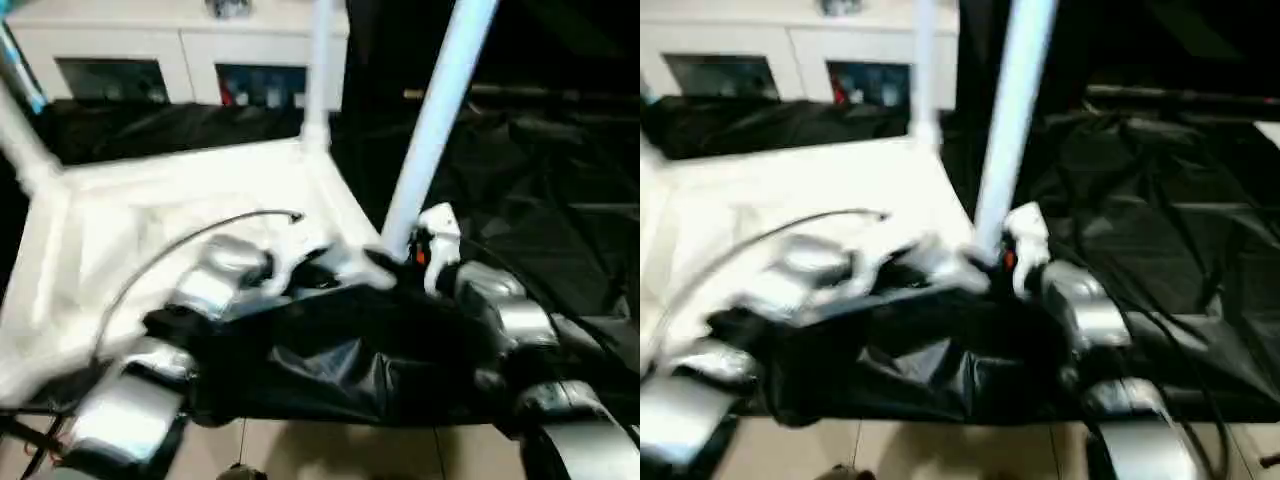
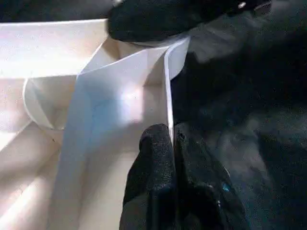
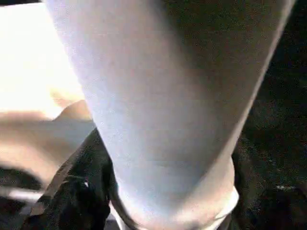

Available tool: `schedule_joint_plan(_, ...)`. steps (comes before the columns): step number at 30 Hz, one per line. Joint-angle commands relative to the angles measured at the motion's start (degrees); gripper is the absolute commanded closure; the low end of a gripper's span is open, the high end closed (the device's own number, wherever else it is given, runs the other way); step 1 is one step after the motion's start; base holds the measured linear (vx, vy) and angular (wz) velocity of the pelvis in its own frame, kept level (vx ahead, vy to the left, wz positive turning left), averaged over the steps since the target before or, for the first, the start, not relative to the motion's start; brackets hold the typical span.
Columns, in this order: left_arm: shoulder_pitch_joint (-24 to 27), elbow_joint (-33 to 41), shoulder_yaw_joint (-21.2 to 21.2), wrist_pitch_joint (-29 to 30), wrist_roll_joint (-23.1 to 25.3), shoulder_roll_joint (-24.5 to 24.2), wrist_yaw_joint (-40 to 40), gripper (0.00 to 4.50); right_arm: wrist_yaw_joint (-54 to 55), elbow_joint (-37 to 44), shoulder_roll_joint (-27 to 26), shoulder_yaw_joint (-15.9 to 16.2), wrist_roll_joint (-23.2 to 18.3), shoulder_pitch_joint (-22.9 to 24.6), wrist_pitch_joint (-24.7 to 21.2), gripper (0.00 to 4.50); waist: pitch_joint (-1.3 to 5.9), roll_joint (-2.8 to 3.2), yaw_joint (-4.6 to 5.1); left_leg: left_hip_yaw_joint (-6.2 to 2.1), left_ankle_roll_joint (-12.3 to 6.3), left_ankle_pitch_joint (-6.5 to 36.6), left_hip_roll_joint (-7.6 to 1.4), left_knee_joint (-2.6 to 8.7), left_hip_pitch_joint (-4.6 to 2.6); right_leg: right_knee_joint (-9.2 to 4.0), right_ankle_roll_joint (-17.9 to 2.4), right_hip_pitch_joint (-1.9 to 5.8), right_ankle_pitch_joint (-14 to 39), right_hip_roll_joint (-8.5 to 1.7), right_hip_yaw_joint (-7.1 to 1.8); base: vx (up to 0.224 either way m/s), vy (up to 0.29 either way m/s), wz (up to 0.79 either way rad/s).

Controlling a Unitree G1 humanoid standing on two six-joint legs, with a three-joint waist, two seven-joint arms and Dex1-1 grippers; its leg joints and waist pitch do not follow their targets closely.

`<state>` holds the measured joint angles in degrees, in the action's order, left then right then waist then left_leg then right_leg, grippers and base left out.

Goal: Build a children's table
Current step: Rotate leg to tighten

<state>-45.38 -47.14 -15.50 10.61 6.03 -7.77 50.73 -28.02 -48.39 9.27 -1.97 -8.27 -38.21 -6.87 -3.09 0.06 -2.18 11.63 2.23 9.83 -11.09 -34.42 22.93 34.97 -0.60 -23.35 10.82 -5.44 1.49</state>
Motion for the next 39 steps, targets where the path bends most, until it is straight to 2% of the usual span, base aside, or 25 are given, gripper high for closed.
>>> schedule_joint_plan(1, -2.0, 0.5, -0.6, -0.1, -0.8, 3.5, -1.7, 4.5, 4.4, -3.8, -2.0, 1.2, 1.6, -0.3, -0.2, 1.73, 4.11, -0.48, 0.06, -0.7, -0.96, 10.6, -1.58, 4.13, -1.72, -4.1, -12.6, 2.31, 8.2, -2.34, -1.24, 0.0, 0.0, 0.0)
schedule_joint_plan(4, -1.9, 0.4, -0.9, -0.7, -0.4, 5.2, -2.4, 4.5, 3.0, -4.8, -3.8, 1.4, 2.0, -0.8, 2.5, 1.73, 4.25, -0.45, -0.11, -0.76, -2.83, 9.1, -1.59, 3.97, -1.51, -3.8, -13.1, 2.61, 5.0, -2.33, -1.08, 0.0, 0.0, 0.0)
schedule_joint_plan(6, -1.7, 0.4, -1.0, -1.1, -0.3, 5.3, -2.0, 4.5, 1.6, -4.9, -4.0, 1.0, 1.6, -0.8, 3.2, 1.17, 4.23, -0.28, -0.08, -0.75, -3.4, 9.2, -1.63, 3.99, -1.62, -3.81, -13.4, 2.58, 4.5, -2.24, -1.01, 0.0, 0.0, 0.0)
schedule_joint_plan(9, -1.0, 0.3, -1.5, -2.5, -0.1, 4.8, -0.9, 4.5, -1.6, -5.2, -3.7, 0.5, 0.6, -1.0, 4.1, 0.94, 4.19, -0.18, -0.03, -0.78, -3.5, 10.5, -1.68, 4.04, -1.66, -3.86, -13.9, 2.65, 4.9, -2.24, -0.98, 0.0, 0.0, 0.0)
schedule_joint_plan(11, -0.5, 0.8, -1.6, -3.5, -0.5, 3.8, 1.1, 4.5, -4.5, -4.0, -2.0, 2.0, 1.3, -0.2, 5.2, 0.69, 4.2, -0.23, -0.08, -0.81, -3.59, 10.8, -1.74, 4.05, -1.67, -3.9, -14.0, 2.75, 5.1, -2.28, -0.96, 0.0, 0.0, 0.0)
schedule_joint_plan(14, 0.4, 1.8, -1.9, -5.2, -1.0, 2.2, 4.8, 4.5, -12.3, -0.7, 0.9, 3.7, 1.1, 1.7, 5.8, 0.69, 4.19, -0.36, -0.28, -0.8, -4.26, 10.4, -1.78, 3.98, -1.66, -3.85, -14.3, 2.83, 4.1, -2.33, -0.93, 0.0, 0.0, 0.0)
schedule_joint_plan(15, 0.7, 2.2, -2.0, -6.2, -1.2, 1.8, 5.8, 4.5, -14.7, 0.3, 1.5, 4.1, 0.9, 2.4, 6.0, 0.69, 4.21, -0.53, -0.4, -0.76, -4.99, 9.7, -1.87, 3.91, -1.53, -3.69, -14.3, 2.91, 3.1, -2.37, -0.96, 0.0, 0.0, 0.0)
schedule_joint_plan(16, 1.1, 2.8, -2.1, -6.3, -1.6, 1.3, 7.3, 4.5, -16.8, 1.4, 2.4, 4.5, 0.7, 3.0, 5.9, 0.69, 4.18, -0.45, -0.53, -0.8, -5.13, 9.7, -1.91, 3.94, -1.59, -3.71, -14.4, 2.88, 3.3, -2.41, -0.93, 0.0, 0.0, 0.0)
schedule_joint_plan(17, 1.5, 3.5, -2.3, -6.4, -2.0, 0.8, 8.8, 4.5, -18.9, 2.5, 3.3, 5.0, 0.5, 3.7, 5.9, 0.69, 4.18, -0.64, -0.6, -0.77, -5.23, 9.6, -1.96, 3.92, -1.61, -3.7, -14.4, 2.94, 3.4, -2.35, -0.88, 0.0, 0.0, 0.0)
schedule_joint_plan(18, 2.5, 4.9, -2.5, -7.1, -3.2, -0.5, 12.6, 4.5, -23.6, 5.0, 5.4, 5.7, -0.1, 5.1, 5.2, 0.69, 4.07, -0.61, -0.95, -0.75, -5.6, 9.4, -2.03, 3.91, -1.51, -3.66, -14.4, 3.06, 3.4, -2.33, -0.84, 0.0, 0.0, 0.0)
schedule_joint_plan(19, 3.0, 5.7, -2.7, -7.4, -3.7, -1.4, 15.0, 4.5, -26.5, 6.6, 6.7, 6.1, -0.6, 5.9, 4.1, 0.69, 4.16, -0.74, -1.26, -0.62, -5.86, 9.2, -2.18, 3.83, -1.6, -3.43, -14.6, 2.92, 3.4, -2.37, -0.85, 0.0, 0.0, 0.0)
schedule_joint_plan(20, 3.2, 6.0, -2.9, -7.4, -3.9, -1.8, 15.7, 4.5, -27.6, 7.2, 7.2, 6.3, -0.9, 6.2, 3.7, 0.69, 4.05, -0.58, -1.31, -0.55, -5.97, 9.2, -2.24, 3.87, -1.61, -3.43, -14.7, 2.71, 3.6, -2.24, -0.81, 0.0, 0.0, 0.0)
schedule_joint_plan(22, 3.6, 6.1, -3.1, -8.4, -3.8, -3.1, 17.6, 4.5, -31.9, 9.4, 9.3, 7.7, -0.9, 7.5, 3.0, 0.69, 3.93, -0.81, -1.38, -0.5, -5.46, 10.6, -2.31, 3.97, -1.79, -3.69, -14.6, 2.49, 6.0, -2.23, -0.78, 0.0, 0.0, 0.0)
schedule_joint_plan(24, 3.9, 6.1, -3.0, -9.3, -3.9, -4.5, 19.7, 4.5, -35.4, 10.8, 10.9, 8.8, -1.3, 8.2, 1.8, 0.69, 3.86, -0.42, -1.43, -0.54, -4.51, 11.9, -2.36, 4.1, -1.9, -3.92, -14.3, 2.34, 8.4, -2.39, -0.83, 0.0, 0.0, 0.0)
schedule_joint_plan(27, 4.2, 6.2, -3.0, -10.4, -4.0, -6.2, 22.8, 4.5, -38.2, 12.2, 12.1, 9.5, -1.3, 8.8, 0.7, 0.69, 3.78, -0.42, -1.42, -0.63, -3.1, 13.8, -2.36, 4.36, -1.92, -4.2, -13.4, 2.3, 11.1, -2.41, -0.82, 0.0, 0.0, 0.0)
schedule_joint_plan(32, 4.5, 6.5, -3.2, -10.8, -4.2, -8.4, 25.5, 4.5, -40.4, 14.6, 12.8, 10.0, -1.9, 9.5, -1.6, 1.01, 3.91, -0.21, -1.42, -0.66, -2.49, 13.0, -2.41, 4.4, -1.91, -3.86, -13.8, 2.29, 9.0, -2.38, -0.73, 0.0, 0.0, 0.0)
schedule_joint_plan(36, 4.6, 6.0, -2.7, -11.1, -4.1, -8.7, 25.8, 4.5, -41.1, 15.4, 12.6, 10.2, -2.4, 9.9, -3.0, 1.33, 3.91, -0.27, -1.41, -0.62, -2.19, 12.8, -2.38, 4.39, -1.92, -3.84, -14.1, 2.32, 8.5, -2.46, -0.74, 0.0, 0.0, 0.0)
schedule_joint_plan(37, 4.6, 6.1, -2.7, -11.1, -4.1, -8.7, 25.8, 4.5, -41.1, 15.4, 12.6, 10.3, -2.3, 9.9, -3.0, 1.38, 3.91, -0.73, -1.37, -0.56, -2.29, 12.8, -2.38, 4.36, -1.86, -3.87, -14.0, 2.35, 8.6, -2.45, -0.74, 0.0, 0.0, 0.0)
schedule_joint_plan(39, 5.1, 6.4, -2.4, -10.9, -4.3, -8.7, 26.0, 4.5, -41.2, 16.0, 12.2, 10.6, -2.3, 10.5, -3.6, 1.6, 3.95, -0.49, -1.47, -0.62, -2.32, 12.2, -2.4, 4.35, -1.85, -3.75, -13.9, 2.35, 8.6, -2.54, -0.76, 0.0, 0.0, 0.0)
